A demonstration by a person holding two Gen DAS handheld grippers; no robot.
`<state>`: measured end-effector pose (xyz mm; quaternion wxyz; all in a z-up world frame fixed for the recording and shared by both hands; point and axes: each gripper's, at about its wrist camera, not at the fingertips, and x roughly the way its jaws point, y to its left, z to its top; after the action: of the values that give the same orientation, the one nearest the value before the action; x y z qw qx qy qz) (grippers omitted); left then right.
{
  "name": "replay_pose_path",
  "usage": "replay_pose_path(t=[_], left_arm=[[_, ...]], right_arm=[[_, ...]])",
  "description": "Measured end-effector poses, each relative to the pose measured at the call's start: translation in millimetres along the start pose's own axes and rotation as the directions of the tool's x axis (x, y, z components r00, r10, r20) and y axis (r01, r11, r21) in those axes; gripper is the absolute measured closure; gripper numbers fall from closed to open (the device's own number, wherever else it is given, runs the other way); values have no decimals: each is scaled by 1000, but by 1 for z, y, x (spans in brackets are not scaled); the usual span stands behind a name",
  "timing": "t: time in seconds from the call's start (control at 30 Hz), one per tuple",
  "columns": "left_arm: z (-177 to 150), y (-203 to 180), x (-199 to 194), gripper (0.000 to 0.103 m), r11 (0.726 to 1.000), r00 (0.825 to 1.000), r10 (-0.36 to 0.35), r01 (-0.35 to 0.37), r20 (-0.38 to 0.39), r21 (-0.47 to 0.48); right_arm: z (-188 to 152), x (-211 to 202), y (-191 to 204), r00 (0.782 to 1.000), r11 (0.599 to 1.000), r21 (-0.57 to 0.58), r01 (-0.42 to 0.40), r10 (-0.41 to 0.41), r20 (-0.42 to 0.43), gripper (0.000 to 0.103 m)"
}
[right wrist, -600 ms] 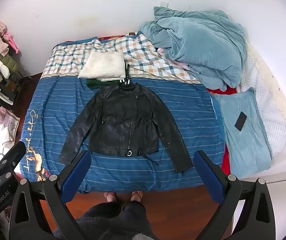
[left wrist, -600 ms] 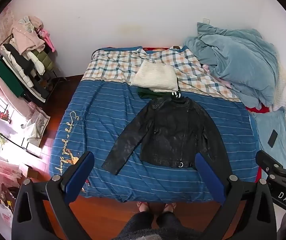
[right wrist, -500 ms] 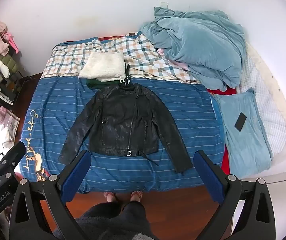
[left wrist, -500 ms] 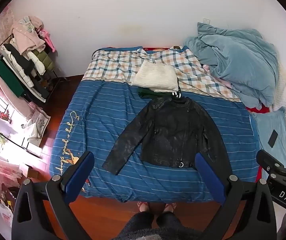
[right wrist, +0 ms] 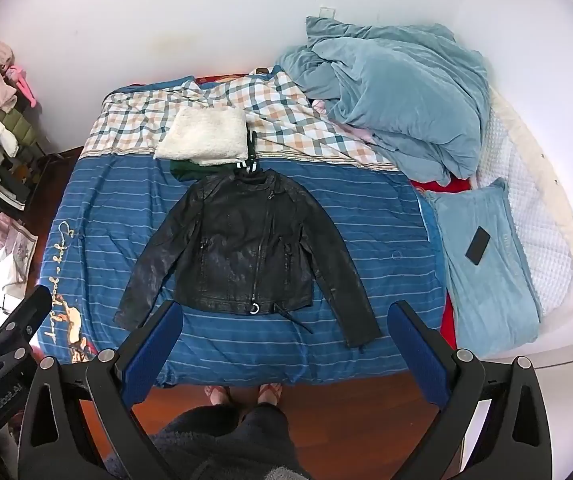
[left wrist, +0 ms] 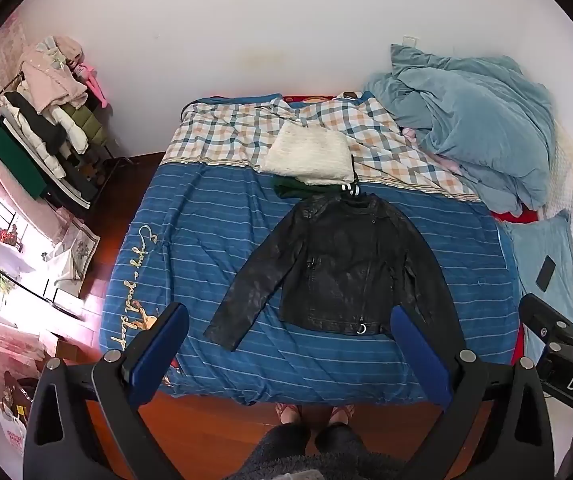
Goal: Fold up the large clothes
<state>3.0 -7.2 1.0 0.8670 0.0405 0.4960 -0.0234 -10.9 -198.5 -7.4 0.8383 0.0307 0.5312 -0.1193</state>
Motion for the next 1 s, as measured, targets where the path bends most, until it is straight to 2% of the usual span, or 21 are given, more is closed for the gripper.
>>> replay_pose_path(t=[0.4, 1.0], left_arm=[[-3, -7, -2, 0, 1000, 1000, -7, 8, -14, 11], [-1, -8, -5, 0, 1000, 1000, -5, 5, -10, 12]], right_arm=[[6, -10, -15, 1000, 1000, -2, -2, 2, -2, 0], [0, -13, -15, 1000, 1000, -4, 2, -2, 0, 0]])
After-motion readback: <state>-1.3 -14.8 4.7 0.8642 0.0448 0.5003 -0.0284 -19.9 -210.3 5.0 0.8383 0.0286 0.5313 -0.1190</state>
